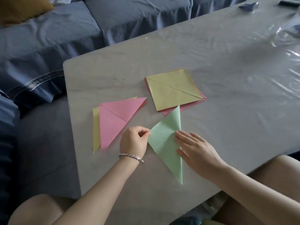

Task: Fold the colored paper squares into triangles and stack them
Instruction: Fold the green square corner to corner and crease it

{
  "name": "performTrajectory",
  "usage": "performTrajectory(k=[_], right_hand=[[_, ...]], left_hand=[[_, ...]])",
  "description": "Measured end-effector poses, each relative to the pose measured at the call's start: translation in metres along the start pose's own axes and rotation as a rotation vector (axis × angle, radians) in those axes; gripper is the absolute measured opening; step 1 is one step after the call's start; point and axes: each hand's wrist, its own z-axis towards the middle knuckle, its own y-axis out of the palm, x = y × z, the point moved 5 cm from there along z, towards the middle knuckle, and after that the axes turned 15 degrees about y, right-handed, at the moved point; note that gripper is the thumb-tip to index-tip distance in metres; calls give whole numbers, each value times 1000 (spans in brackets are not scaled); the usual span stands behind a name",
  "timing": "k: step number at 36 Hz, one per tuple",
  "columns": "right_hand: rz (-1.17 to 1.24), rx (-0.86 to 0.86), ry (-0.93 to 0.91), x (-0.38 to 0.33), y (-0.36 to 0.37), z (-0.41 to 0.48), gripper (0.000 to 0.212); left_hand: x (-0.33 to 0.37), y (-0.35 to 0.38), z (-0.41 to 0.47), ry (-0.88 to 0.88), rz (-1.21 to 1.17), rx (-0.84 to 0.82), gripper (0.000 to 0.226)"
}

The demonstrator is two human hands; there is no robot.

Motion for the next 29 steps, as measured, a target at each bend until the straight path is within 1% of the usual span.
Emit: performTrajectory(k=[4, 9, 13, 18, 22, 25, 29], right_hand=[[9, 75, 63, 7, -1, 21, 44], [34, 85, 170, 10, -10, 49, 36], [-16, 18, 214, 17, -11, 65, 48], [-56, -15, 245, 13, -14, 72, 46], [-30, -89, 229, 17, -15, 71, 56], [-1, -168, 198, 22, -16, 66, 72], [-13, -223, 162, 19, -15, 51, 93]], left_hand=[[-3, 2, 1, 0, -13, -2, 6], [-6, 3, 1, -7, -24, 2, 5], [-6, 3, 1, -1, -33, 10, 6], [-7, 4, 0, 19, -26, 32, 6], [-8, 4, 0, 8, -26, 30, 6], [-7, 5, -1, 8, -27, 41, 6], [-6, 5, -3, 26, -21, 64, 6]])
